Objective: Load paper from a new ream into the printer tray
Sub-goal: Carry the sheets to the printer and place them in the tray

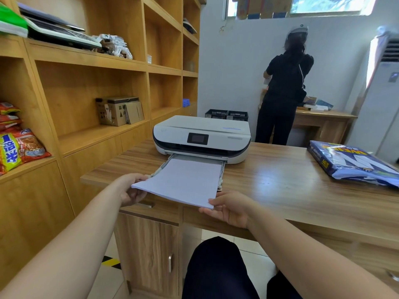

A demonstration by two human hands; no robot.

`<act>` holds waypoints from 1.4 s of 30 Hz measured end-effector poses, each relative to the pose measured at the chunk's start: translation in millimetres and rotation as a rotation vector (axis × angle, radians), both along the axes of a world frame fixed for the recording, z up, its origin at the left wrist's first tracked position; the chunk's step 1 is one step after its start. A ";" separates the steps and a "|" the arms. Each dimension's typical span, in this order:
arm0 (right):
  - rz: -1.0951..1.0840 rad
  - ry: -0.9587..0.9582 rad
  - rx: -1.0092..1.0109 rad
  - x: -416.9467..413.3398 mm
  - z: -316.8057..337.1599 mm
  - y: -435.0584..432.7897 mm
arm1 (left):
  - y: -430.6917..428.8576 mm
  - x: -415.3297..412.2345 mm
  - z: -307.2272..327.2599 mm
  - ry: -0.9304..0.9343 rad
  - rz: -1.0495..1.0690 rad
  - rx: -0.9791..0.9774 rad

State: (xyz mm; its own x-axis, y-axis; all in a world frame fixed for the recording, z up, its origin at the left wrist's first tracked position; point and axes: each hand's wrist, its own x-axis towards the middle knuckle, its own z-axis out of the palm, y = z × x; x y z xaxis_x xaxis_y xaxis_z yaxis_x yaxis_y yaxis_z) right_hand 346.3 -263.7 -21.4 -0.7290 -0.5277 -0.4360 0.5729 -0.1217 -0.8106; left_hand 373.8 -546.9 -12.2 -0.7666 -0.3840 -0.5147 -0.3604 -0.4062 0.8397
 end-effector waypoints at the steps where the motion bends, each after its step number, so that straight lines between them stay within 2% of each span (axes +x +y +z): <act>1: -0.009 0.001 0.000 0.6 0.4 -0.8 | -2.1 2.4 0.0 0.003 -0.027 -0.003; 7: -0.058 0.011 -0.025 3.5 6.4 -4.2 | -13.1 13.5 2.7 -0.030 -0.127 -0.046; 17: -0.202 0.090 -0.070 -3.9 2.0 -8.6 | -1.3 -6.3 6.0 -0.008 -0.075 -0.110; 31: -0.175 0.038 -0.092 -15.4 12.5 -8.0 | 2.2 -30.4 11.8 -0.013 -0.055 -0.089; 39: -0.187 0.021 -0.086 -30.9 21.2 -8.6 | -1.0 -40.1 20.1 0.039 -0.149 -0.126; 42: -0.178 0.036 -0.054 -34.6 24.4 -9.2 | -5.9 -39.5 23.4 0.003 -0.204 -0.139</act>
State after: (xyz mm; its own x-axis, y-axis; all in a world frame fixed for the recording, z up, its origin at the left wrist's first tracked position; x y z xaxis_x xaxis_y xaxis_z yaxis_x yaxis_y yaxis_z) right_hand 311.7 -272.9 3.0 -0.8277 -0.4108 -0.3823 0.5089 -0.2624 -0.8199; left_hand 334.4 -552.8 11.2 -0.8372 -0.2879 -0.4650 -0.4203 -0.2053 0.8839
